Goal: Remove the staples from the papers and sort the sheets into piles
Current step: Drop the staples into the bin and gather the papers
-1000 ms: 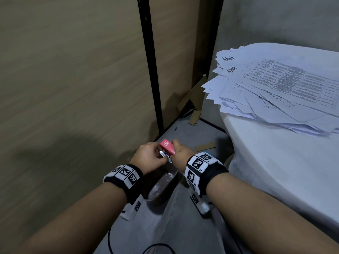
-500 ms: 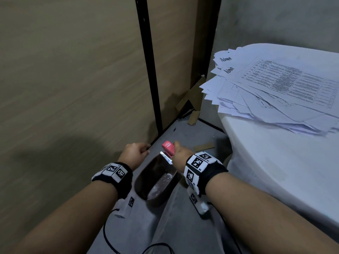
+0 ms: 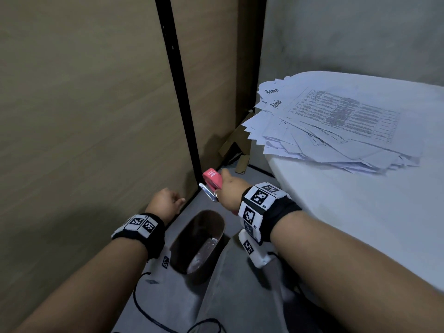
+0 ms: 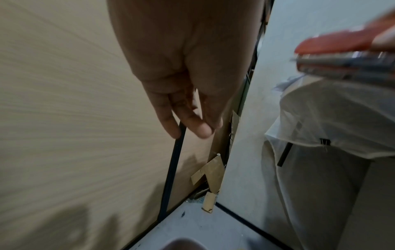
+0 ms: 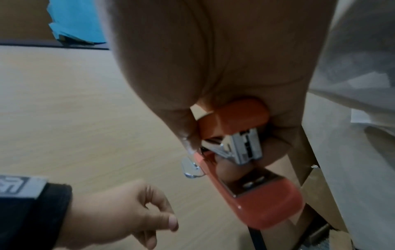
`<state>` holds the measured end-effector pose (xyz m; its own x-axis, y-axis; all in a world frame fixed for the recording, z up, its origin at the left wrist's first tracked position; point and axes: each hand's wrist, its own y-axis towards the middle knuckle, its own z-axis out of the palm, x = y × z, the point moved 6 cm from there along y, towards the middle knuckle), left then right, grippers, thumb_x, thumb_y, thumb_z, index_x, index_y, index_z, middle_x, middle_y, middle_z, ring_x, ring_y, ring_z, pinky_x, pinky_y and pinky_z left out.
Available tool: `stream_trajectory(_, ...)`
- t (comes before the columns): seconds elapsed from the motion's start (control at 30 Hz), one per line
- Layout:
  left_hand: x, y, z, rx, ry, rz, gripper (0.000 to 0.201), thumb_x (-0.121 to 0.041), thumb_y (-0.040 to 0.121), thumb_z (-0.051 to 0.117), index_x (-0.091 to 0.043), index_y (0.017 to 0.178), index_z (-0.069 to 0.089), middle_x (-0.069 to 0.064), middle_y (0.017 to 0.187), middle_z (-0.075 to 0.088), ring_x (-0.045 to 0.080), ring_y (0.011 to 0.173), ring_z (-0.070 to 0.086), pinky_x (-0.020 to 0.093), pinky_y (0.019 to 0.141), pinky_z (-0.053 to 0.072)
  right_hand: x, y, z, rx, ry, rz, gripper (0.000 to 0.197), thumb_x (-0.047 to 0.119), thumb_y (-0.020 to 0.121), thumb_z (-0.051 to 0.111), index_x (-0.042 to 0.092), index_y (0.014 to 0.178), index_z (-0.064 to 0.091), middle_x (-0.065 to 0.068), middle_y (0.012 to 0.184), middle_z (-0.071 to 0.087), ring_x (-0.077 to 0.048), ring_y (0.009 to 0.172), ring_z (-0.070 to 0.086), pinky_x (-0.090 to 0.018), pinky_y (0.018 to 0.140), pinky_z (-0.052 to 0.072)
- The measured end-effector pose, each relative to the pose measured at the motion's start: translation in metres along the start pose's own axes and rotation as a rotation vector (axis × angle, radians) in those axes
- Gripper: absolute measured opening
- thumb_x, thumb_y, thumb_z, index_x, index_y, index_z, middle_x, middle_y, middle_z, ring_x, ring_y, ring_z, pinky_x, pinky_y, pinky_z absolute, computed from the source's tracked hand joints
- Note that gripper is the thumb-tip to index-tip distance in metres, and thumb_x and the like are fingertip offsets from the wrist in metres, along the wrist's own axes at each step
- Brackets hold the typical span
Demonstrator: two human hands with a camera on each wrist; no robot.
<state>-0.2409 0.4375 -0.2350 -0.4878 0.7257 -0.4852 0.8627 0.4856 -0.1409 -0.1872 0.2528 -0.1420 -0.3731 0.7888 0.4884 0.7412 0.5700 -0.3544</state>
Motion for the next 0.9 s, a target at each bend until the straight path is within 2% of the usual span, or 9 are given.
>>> stream_trajectory(0.1, -0.002, 0.000, 0.001, 0.020, 0.051, 0.021, 0.021, -0.019, 0.088, 0.064, 0.000, 0.089, 0.072, 0.021, 0.101, 0.062, 0.034, 0.099, 0.059, 0.031, 0.079, 0.042, 0.003, -0.011, -0.016, -0.021, 0.024, -0.018, 0.035, 0.013, 0.095, 0.045, 0.007, 0.126, 0.030, -0.020, 0.118, 0.056, -0.033, 0.103, 0.057, -0.033, 0.075, 0.040)
stream_trajectory(0.2, -0.001, 0.000, -0.001, 0.030, 0.026, -0.016, 0.019, -0.015, 0.090, 0.062, 0.002, 0.090, 0.070, 0.021, 0.095, 0.068, 0.032, 0.092, 0.063, 0.029, 0.069, 0.038, 0.003, -0.021, -0.033, -0.051, 0.050, -0.023, 0.035, 0.013, 0.095, 0.045, 0.008, 0.126, 0.030, -0.020, 0.117, 0.056, -0.034, 0.100, 0.057, -0.033, 0.074, 0.040)
stream_trajectory(0.3, -0.001, 0.000, -0.012, -0.031, -0.029, -0.034, 0.016, -0.012, 0.089, 0.063, 0.001, 0.096, 0.068, 0.021, 0.094, 0.068, 0.034, 0.091, 0.063, 0.030, 0.068, 0.037, 0.002, -0.031, -0.047, -0.087, 0.057, -0.038, 0.035, 0.016, 0.095, 0.046, 0.007, 0.125, 0.031, -0.019, 0.116, 0.057, -0.030, 0.091, 0.055, -0.032, 0.075, 0.039)
stream_trajectory(0.4, -0.017, 0.001, -0.031, -0.089, -0.088, -0.022, 0.016, -0.019, 0.086, 0.067, -0.004, 0.086, 0.064, 0.014, 0.076, 0.064, 0.035, 0.083, 0.064, 0.031, 0.065, 0.039, 0.000, -0.041, -0.065, -0.124, 0.043, -0.047, 0.037, 0.020, 0.095, 0.047, 0.007, 0.126, 0.032, -0.017, 0.117, 0.057, -0.031, 0.099, 0.056, -0.032, 0.076, 0.039)
stream_trajectory(0.47, -0.045, 0.000, -0.050, -0.143, -0.081, 0.042, 0.020, -0.026, 0.087, 0.066, -0.009, 0.079, 0.059, 0.009, 0.073, 0.061, 0.033, 0.077, 0.062, 0.032, 0.065, 0.040, -0.002, -0.049, -0.083, -0.150, 0.030, -0.056, 0.039, 0.021, 0.094, 0.048, 0.007, 0.127, 0.033, -0.016, 0.118, 0.057, -0.031, 0.103, 0.056, -0.032, 0.079, 0.040)
stream_trajectory(0.53, -0.085, -0.001, -0.072, -0.219, -0.096, 0.166, 0.012, -0.021, 0.086, 0.066, -0.013, 0.086, 0.057, 0.003, 0.082, 0.060, 0.026, 0.078, 0.056, 0.029, 0.068, 0.038, -0.007, -0.059, -0.108, -0.191, 0.018, -0.065, 0.041, 0.022, 0.092, 0.049, 0.007, 0.128, 0.035, -0.016, 0.119, 0.056, -0.031, 0.102, 0.056, -0.031, 0.077, 0.039)
stream_trajectory(0.63, -0.151, -0.001, -0.091, -0.205, -0.156, 0.289, 0.007, -0.021, 0.089, 0.062, -0.018, 0.086, 0.057, -0.001, 0.081, 0.060, 0.021, 0.078, 0.055, 0.027, 0.070, 0.037, -0.025, -0.082, -0.155, -0.280, 0.012, -0.041, 0.043, 0.024, 0.090, 0.052, 0.007, 0.127, 0.038, -0.013, 0.118, 0.056, -0.027, 0.094, 0.055, -0.030, 0.074, 0.041)
stream_trajectory(0.73, -0.213, -0.003, -0.090, -0.154, -0.223, 0.325, 0.016, -0.031, 0.091, 0.059, -0.020, 0.080, 0.056, -0.004, 0.073, 0.057, 0.017, 0.072, 0.054, 0.028, 0.063, 0.039, -0.066, -0.109, -0.204, -0.370, -0.013, 0.068, 0.045, 0.025, 0.089, 0.053, 0.009, 0.128, 0.039, -0.012, 0.119, 0.057, -0.028, 0.099, 0.056, -0.032, 0.080, 0.044)
stream_trajectory(0.9, -0.286, -0.004, -0.073, -0.153, -0.182, 0.366, 0.025, -0.039, 0.090, 0.058, -0.015, 0.087, 0.058, -0.004, 0.077, 0.058, 0.018, 0.074, 0.053, 0.030, 0.068, 0.039, -0.165, -0.168, -0.262, -0.516, -0.086, 0.340, 0.041, 0.027, 0.091, 0.049, 0.006, 0.126, 0.041, -0.015, 0.119, 0.058, -0.031, 0.105, 0.057, -0.033, 0.084, 0.043)
